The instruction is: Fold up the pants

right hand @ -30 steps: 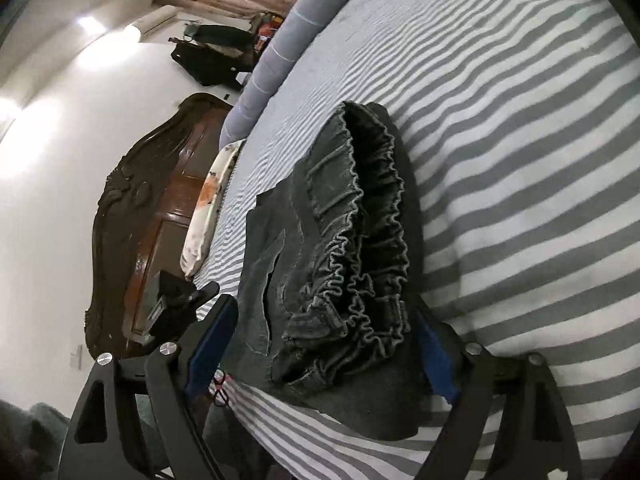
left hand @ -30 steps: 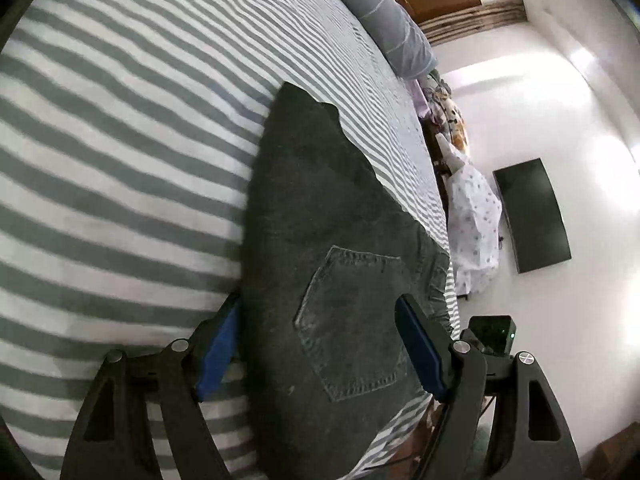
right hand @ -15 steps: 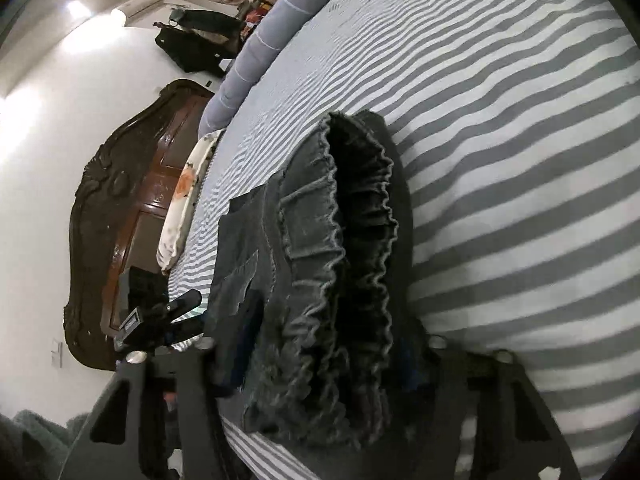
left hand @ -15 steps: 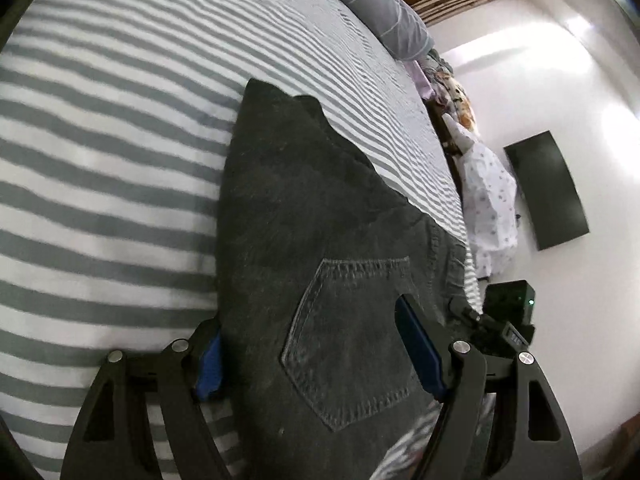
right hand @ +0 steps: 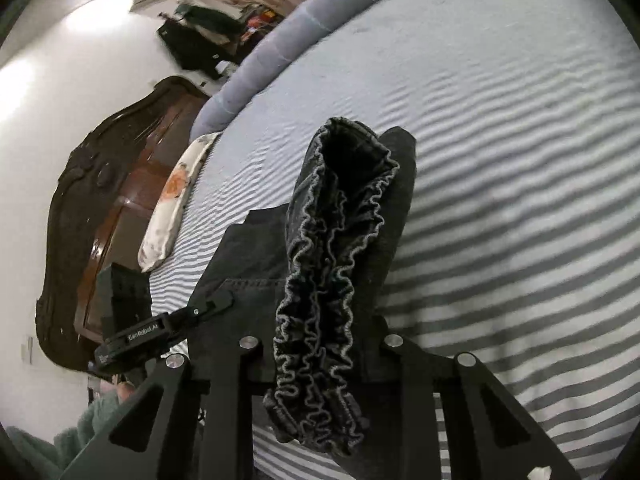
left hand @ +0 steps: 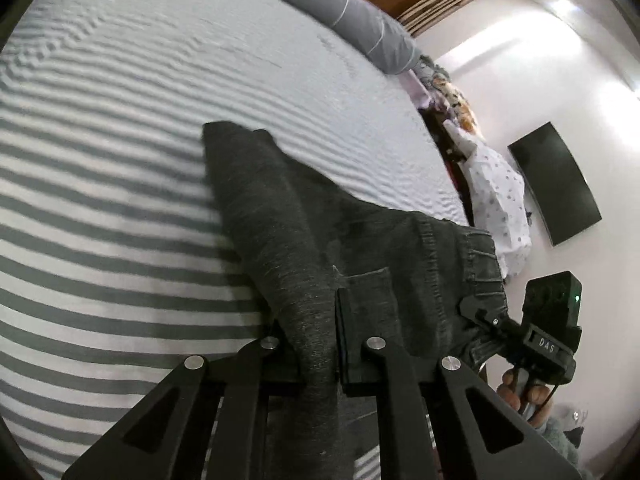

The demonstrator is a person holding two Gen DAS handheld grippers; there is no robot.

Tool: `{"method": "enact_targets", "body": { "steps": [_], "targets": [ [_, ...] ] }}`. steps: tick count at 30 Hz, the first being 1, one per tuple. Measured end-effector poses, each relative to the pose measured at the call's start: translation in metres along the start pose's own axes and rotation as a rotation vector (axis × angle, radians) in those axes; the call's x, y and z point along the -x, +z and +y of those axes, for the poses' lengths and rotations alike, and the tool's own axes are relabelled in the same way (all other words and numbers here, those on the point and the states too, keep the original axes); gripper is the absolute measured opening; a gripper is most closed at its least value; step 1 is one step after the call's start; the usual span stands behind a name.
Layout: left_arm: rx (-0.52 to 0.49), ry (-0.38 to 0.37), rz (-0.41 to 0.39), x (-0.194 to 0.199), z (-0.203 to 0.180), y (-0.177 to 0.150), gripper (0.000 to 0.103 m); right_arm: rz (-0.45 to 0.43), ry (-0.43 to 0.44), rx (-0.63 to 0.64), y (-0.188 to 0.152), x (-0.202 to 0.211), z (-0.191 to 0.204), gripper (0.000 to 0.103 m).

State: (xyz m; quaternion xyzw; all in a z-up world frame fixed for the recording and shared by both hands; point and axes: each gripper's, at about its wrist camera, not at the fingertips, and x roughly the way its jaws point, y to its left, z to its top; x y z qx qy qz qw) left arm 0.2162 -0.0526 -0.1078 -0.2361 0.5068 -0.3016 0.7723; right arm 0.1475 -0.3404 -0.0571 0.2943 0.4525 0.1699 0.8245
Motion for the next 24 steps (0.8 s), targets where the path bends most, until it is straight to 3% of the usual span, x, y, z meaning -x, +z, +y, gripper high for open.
{"method": "enact_targets", "body": {
  "steps": [6,10,16,20,24],
  "targets": [
    [-0.024,0.057,-0.062,0.055,0.014,0.023,0.011,0.002,0.062,0.028,0.015,-0.026,0.043,0.024],
    [-0.021,0.12,-0.092,0.091,0.042,0.038,0.011,0.031,0.112,0.025,0.019,-0.064,0.068,0.024],
    [0.009,0.173,-0.098,0.111,0.095,0.045,0.012,0.091,0.119,0.025,0.017,-0.118,0.083,0.024],
    [0.03,0.178,-0.088,0.108,0.123,0.047,0.012,0.11,0.078,0.041,0.014,-0.14,0.084,0.024],
    [0.036,0.264,-0.038,0.09,0.142,0.037,0.016,0.135,-0.082,0.127,0.004,-0.156,0.089,0.033]
  ]
}}
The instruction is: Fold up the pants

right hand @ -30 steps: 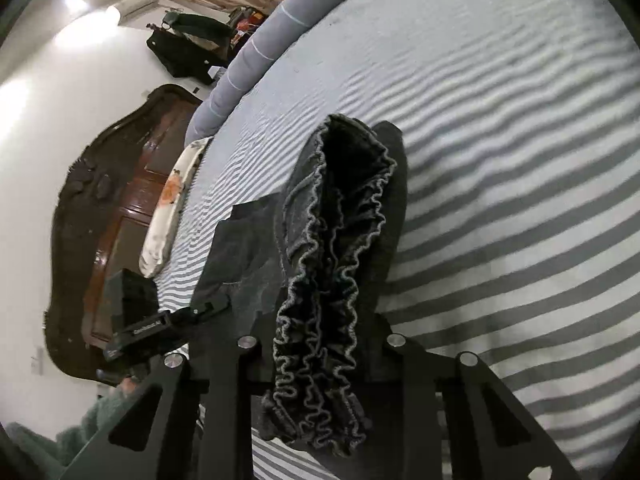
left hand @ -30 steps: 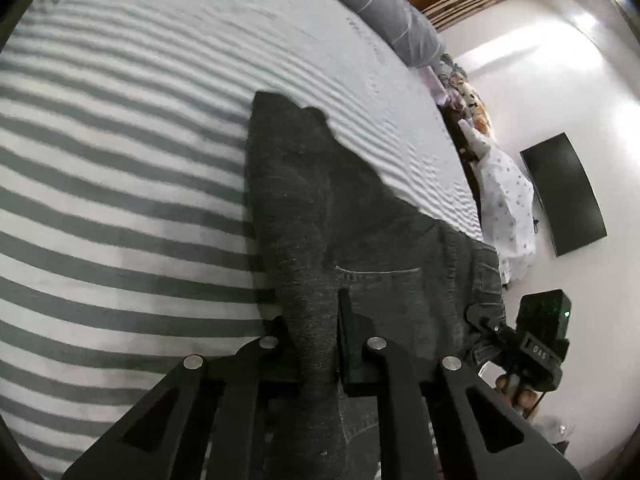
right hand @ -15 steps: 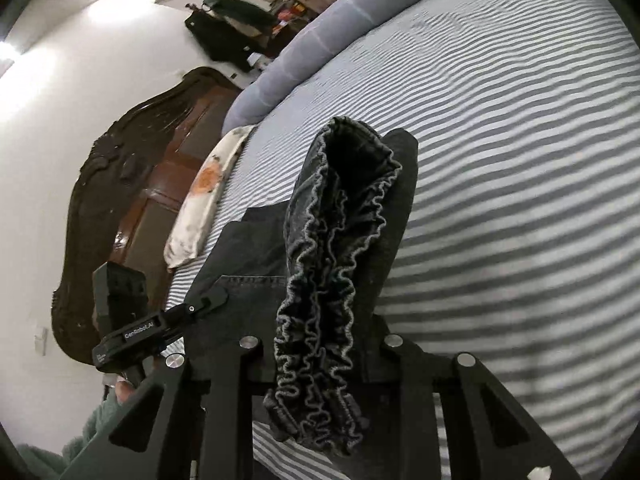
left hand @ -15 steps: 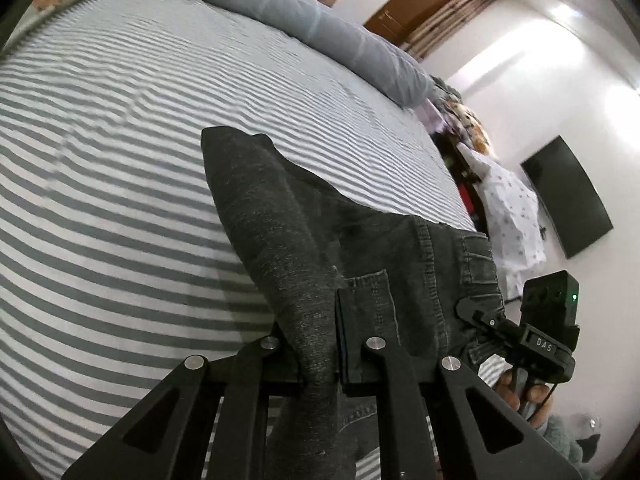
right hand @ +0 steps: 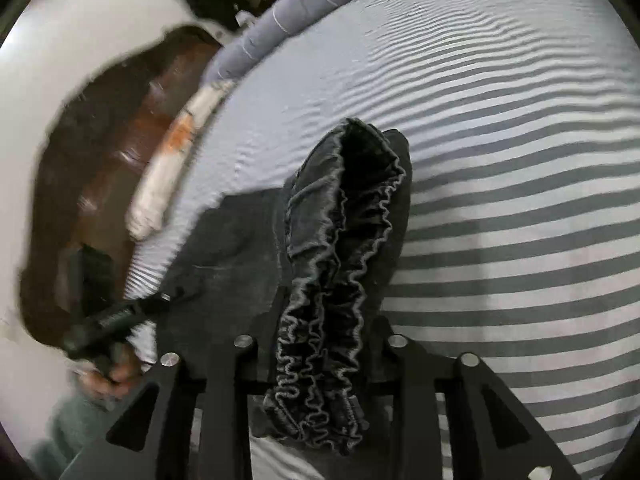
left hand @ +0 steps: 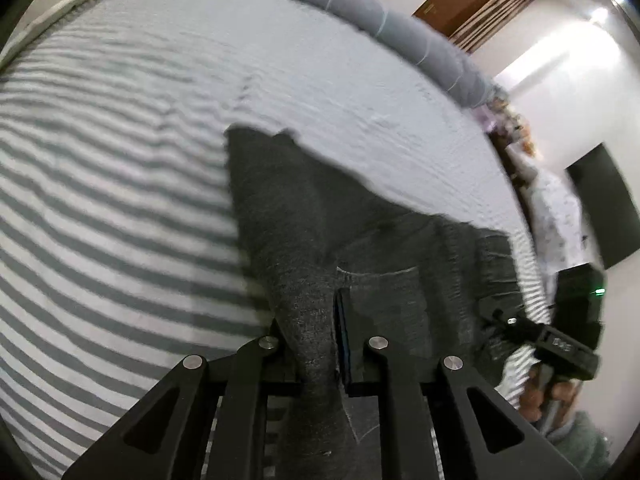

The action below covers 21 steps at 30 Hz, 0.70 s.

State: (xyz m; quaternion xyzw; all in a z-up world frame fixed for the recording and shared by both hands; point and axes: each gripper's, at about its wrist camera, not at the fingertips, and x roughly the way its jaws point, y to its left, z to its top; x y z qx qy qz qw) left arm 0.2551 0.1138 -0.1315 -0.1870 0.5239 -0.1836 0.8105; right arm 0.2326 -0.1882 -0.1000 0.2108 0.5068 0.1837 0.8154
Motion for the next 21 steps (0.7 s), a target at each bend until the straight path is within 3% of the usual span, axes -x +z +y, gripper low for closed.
{"method": "enact_targets", "body": {
  "steps": [2,3,7,12,21],
  "targets": [
    [0.013,0.022,0.004,-0.002,0.007,-0.005,0.026,0.004,-0.088,0.028,-0.004,-0.001,0.0,0.048],
    [0.022,0.025,0.002,-0.003,0.01,-0.009,0.032,0.0,-0.132,0.038,-0.007,0.001,-0.001,0.05],
    [0.015,0.038,-0.02,0.005,0.013,-0.023,0.037,-0.037,-0.22,0.087,-0.019,0.017,0.001,0.066],
    [-0.089,0.134,-0.072,0.016,0.001,-0.05,0.046,-0.063,-0.32,0.173,-0.039,0.028,0.008,0.067],
    [-0.177,0.354,-0.158,0.009,-0.043,-0.06,0.055,-0.082,-0.405,0.131,-0.042,0.029,0.019,0.07]
  ]
}}
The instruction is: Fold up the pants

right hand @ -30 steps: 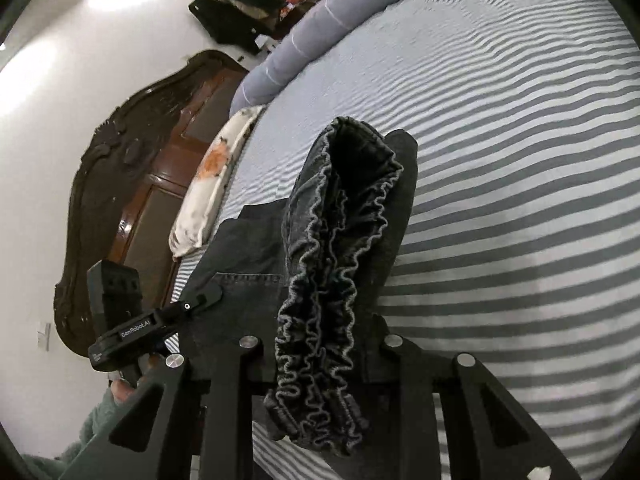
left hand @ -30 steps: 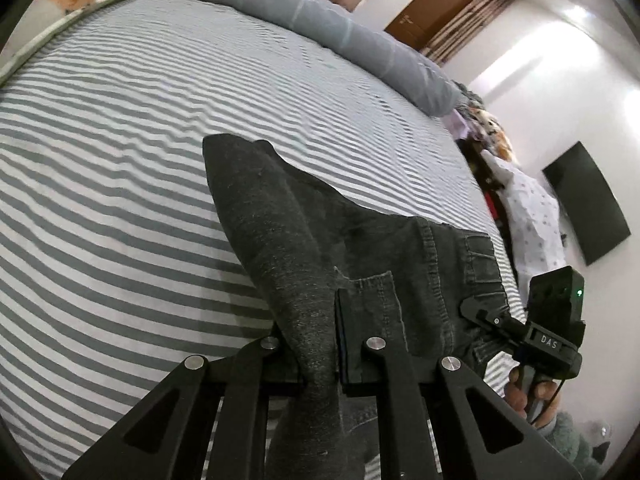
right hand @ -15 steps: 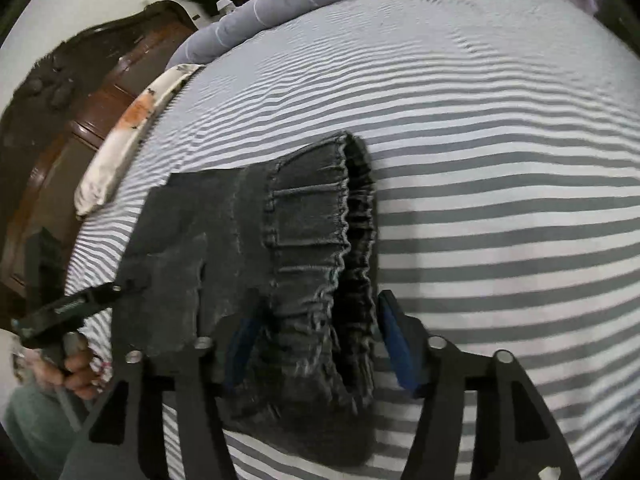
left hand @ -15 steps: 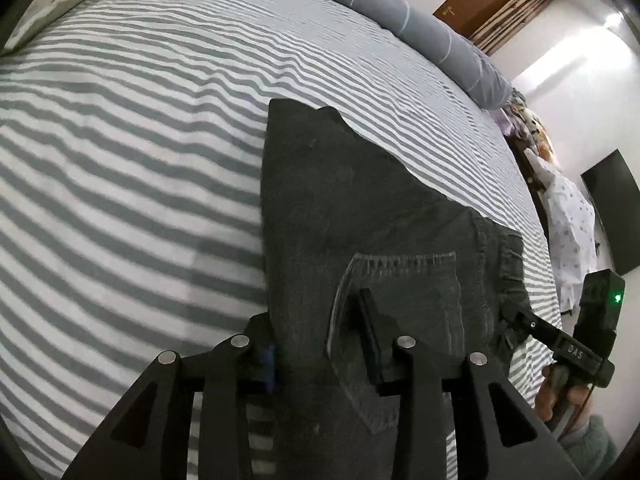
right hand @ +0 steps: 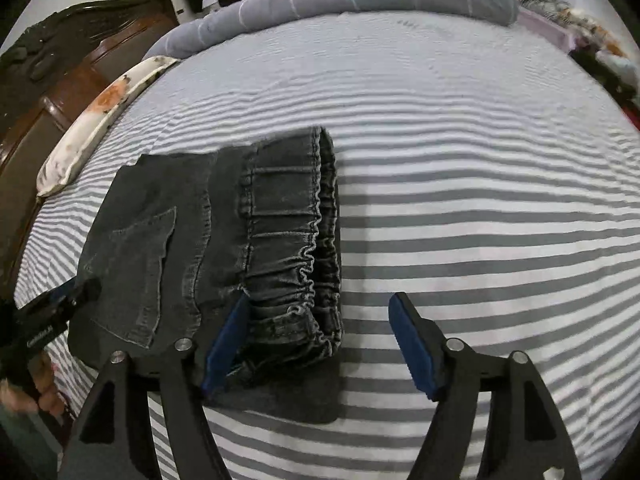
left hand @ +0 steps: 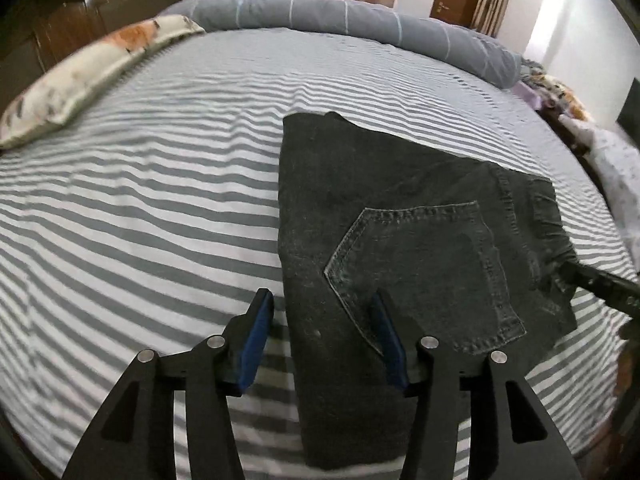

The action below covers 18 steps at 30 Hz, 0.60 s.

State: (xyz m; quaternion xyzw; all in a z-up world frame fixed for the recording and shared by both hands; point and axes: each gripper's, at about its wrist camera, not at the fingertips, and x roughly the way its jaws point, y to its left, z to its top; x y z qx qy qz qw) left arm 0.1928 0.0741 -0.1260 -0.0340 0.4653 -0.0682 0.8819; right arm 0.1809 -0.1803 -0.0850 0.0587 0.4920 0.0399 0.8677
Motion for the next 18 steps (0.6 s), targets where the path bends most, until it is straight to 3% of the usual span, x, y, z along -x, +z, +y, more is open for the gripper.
{"method": "enact_targets", "body": {
  "steps": [2,7,9,18],
  "targets": [
    [0.003,0.032,0.005,0.012,0.003,-0.007,0.058,-0.026,-0.043,0.025,-0.003,0.012,0.016,0.075],
    [-0.029,0.126,-0.05,0.052,-0.011,-0.028,0.078,-0.097,-0.108,0.104,-0.024,0.047,0.05,0.096],
    [-0.033,0.131,-0.058,0.065,-0.015,-0.035,0.086,-0.112,-0.099,0.107,-0.033,0.059,0.061,0.098],
    [0.029,0.161,-0.088,0.118,-0.016,-0.064,0.089,-0.154,-0.144,0.151,-0.067,0.09,0.1,0.102]
  ]
}}
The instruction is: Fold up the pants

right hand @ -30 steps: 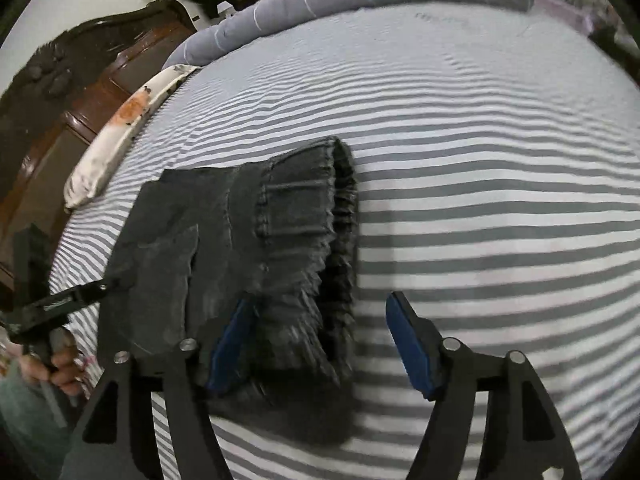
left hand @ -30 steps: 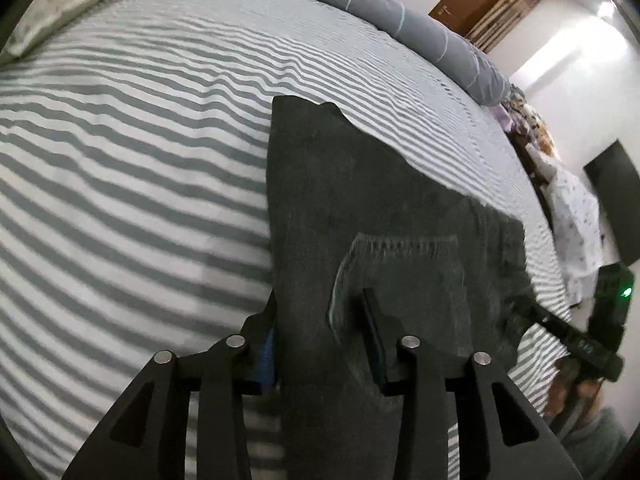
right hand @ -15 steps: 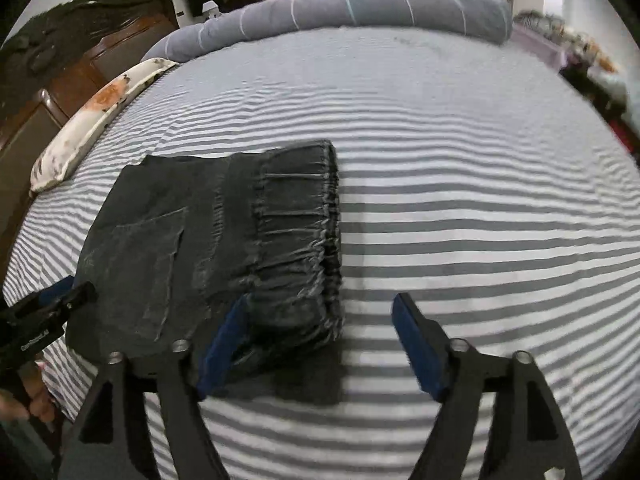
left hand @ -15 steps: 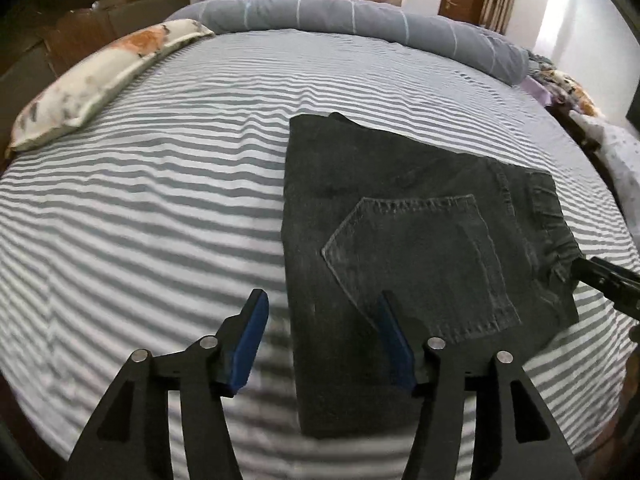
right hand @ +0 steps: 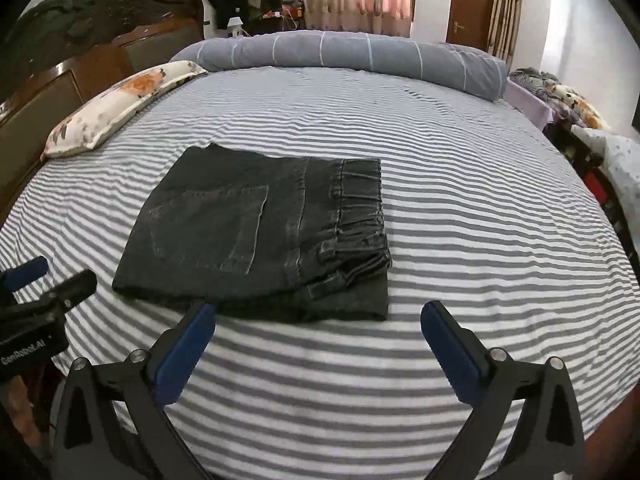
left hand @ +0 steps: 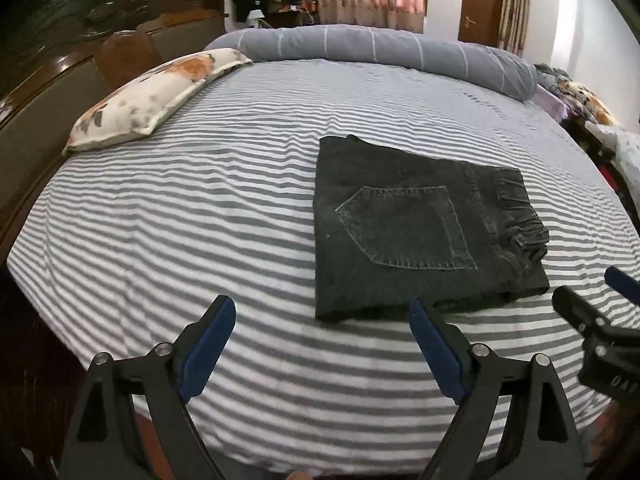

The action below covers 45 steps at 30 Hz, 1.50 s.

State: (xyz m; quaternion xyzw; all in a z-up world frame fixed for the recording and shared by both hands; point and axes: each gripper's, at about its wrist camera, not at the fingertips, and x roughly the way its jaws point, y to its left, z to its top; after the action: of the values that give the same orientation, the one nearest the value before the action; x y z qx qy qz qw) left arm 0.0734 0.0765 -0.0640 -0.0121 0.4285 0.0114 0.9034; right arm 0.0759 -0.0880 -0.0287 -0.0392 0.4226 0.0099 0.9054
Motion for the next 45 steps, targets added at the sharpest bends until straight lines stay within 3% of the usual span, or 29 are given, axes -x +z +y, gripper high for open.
{"method": "enact_targets", "body": {
  "steps": [8,17,45],
  "targets": [
    [0.019,0.021,-0.008,0.022,0.002,-0.016,0.089,-0.009,0.032,-0.012,-0.019,0.021,0.008,0.102],
    [-0.004,0.026,-0.022,0.036,-0.005,-0.023,0.089,-0.023,0.005,-0.002,-0.025,0.033,0.012,0.102],
    [-0.035,0.041,-0.048,0.047,-0.012,-0.032,0.089,-0.023,0.018,0.005,-0.032,0.046,0.017,0.102]
  ]
}}
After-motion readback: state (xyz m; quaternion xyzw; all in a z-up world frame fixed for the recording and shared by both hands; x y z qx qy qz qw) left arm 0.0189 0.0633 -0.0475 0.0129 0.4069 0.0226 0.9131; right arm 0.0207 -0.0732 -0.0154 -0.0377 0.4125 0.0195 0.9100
